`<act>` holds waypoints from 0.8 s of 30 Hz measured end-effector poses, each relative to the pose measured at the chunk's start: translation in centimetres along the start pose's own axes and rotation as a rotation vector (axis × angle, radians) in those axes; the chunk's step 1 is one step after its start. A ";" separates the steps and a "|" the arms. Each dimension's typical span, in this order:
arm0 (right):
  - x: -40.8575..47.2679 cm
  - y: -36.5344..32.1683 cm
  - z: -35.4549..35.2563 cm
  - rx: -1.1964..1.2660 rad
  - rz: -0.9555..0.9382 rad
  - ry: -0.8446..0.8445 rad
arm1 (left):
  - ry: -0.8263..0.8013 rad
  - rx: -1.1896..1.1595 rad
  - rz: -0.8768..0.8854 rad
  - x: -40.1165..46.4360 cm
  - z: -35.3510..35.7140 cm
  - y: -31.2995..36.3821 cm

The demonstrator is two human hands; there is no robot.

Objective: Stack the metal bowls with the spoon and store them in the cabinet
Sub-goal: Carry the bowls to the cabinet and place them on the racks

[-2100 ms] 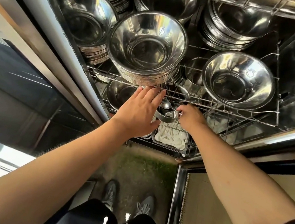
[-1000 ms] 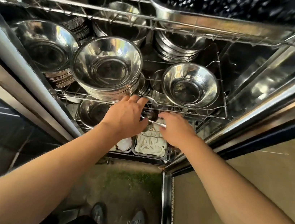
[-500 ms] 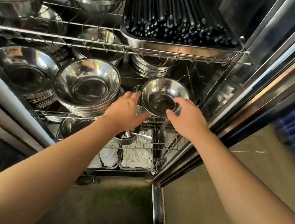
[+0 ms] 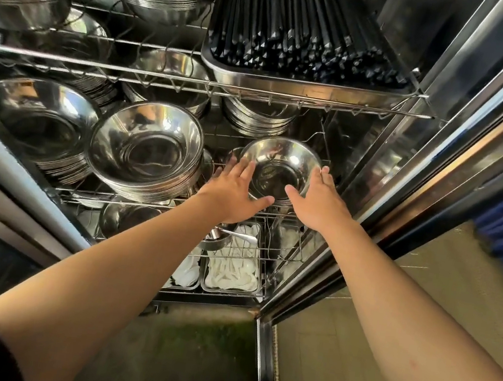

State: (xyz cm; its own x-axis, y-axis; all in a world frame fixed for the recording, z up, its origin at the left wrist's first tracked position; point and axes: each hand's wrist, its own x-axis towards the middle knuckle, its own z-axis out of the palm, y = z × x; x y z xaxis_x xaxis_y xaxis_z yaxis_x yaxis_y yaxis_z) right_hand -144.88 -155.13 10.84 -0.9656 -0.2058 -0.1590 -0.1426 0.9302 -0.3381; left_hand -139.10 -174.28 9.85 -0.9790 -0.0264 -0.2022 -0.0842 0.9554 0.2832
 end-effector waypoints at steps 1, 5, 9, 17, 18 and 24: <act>0.1 0.0 0.0 -0.003 -0.005 0.000 | 0.001 0.004 0.002 0.1 0.1 -0.1; 0.3 0.2 0.1 -0.014 -0.024 -0.004 | 0.010 0.005 0.002 0.3 0.4 -0.1; 0.3 0.1 0.3 -0.021 -0.032 -0.004 | 0.019 -0.006 -0.011 0.3 0.5 -0.3; -0.1 -0.8 0.7 -0.032 -0.054 -0.030 | 0.056 -0.043 -0.029 -0.5 0.6 -1.1; -0.1 -1.0 0.8 -0.034 -0.057 -0.036 | 0.059 -0.045 -0.030 -0.7 0.5 -1.3; -0.4 -1.9 1.1 -0.030 -0.083 -0.048 | 0.036 -0.054 -0.080 -1.5 0.2 -2.0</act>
State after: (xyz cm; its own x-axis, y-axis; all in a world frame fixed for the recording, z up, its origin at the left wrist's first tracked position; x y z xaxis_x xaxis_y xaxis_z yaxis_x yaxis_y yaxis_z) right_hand -144.01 -157.15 10.53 -0.9388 -0.2958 -0.1763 -0.2284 0.9180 -0.3243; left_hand -137.45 -176.09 9.43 -0.9747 -0.1131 -0.1930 -0.1711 0.9327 0.3174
